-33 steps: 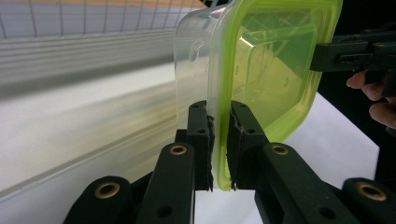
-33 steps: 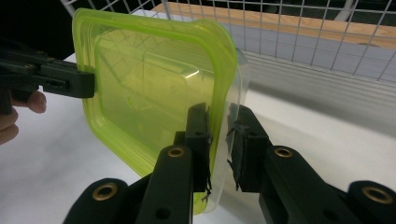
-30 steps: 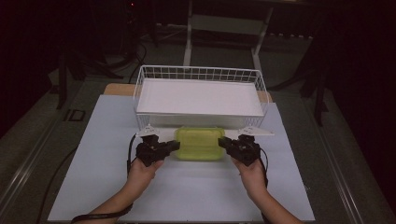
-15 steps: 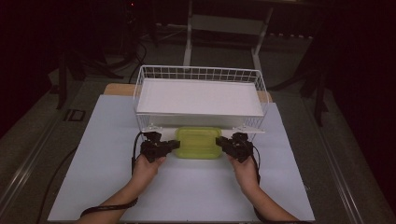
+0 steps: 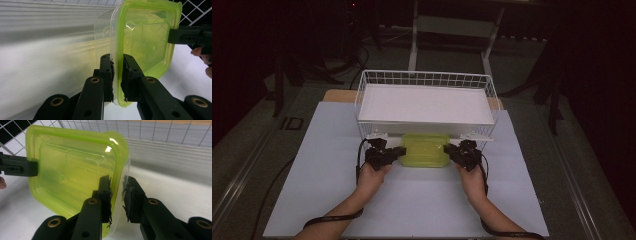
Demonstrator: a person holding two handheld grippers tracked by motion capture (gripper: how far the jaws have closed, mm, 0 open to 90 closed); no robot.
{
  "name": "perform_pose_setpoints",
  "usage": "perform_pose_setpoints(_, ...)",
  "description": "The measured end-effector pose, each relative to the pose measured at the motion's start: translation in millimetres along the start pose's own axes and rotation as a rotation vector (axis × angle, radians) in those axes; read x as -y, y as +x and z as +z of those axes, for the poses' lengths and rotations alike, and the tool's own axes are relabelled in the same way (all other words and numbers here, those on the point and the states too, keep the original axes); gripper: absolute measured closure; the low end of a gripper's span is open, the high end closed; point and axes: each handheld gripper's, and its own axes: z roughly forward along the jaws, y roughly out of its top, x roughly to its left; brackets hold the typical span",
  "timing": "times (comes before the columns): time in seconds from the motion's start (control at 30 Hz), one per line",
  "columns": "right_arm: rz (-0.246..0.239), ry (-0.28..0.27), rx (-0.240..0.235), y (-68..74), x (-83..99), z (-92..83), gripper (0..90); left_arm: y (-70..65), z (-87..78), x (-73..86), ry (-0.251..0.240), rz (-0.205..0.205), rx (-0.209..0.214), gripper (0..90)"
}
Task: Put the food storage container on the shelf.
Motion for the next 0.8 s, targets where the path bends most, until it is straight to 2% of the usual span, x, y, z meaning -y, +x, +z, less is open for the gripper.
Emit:
perform_pose_setpoints(0.13, 0.009, -0.013, 0.008, -1.1, -1.5, 2.1, 76.1, 0.7, 2.5, -1.9, -0.012, 0.007, -0.012, 79.1)
perform_pose_setpoints(0.2, 0.009, -0.013, 0.02, -0.9, -2.9, 3.6, 75.4, 2.9, 4.1, -3.6, -0.017, 0.001, -0.004, 78.5)
perform_pose_setpoints(0.4, -0.01, -0.031, 0.083, 1.2, -3.1, 8.7, 71.4, 5.6, 8.8, -8.1, -0.041, 0.006, -0.02, 75.8)
perform_pose_setpoints(0.47, -0.024, -0.036, 0.104, 2.1, -3.2, 10.4, 70.4, 7.5, 10.6, -9.5, -0.044, -0.009, -0.013, 75.1)
perform_pose_setpoints(0.6, -0.001, -0.037, 0.084, -1.6, -3.7, 14.2, 66.2, 8.6, 13.1, -10.4, -0.058, 0.015, -0.029, 72.6)
perform_pose_setpoints(0.7, 0.002, -0.041, 0.089, -0.4, -3.5, 17.5, 61.8, 9.1, 16.7, -10.3, -0.06, 0.026, -0.028, 67.7)
perform_pose_setpoints(0.73, 0.004, -0.042, 0.094, -0.1, -3.5, 18.5, 60.4, 9.5, 17.9, -10.9, -0.052, 0.036, -0.041, 66.4)
perform_pose_setpoints(0.77, -0.016, -0.048, 0.12, 1.0, -3.0, 19.4, 61.9, 9.8, 20.0, -11.1, -0.041, 0.035, -0.052, 63.2)
perform_pose_setpoints(0.8, -0.055, -0.038, 0.145, 3.2, -2.7, 21.7, 61.2, 12.0, 21.1, -10.9, -0.041, 0.013, -0.04, 59.3)
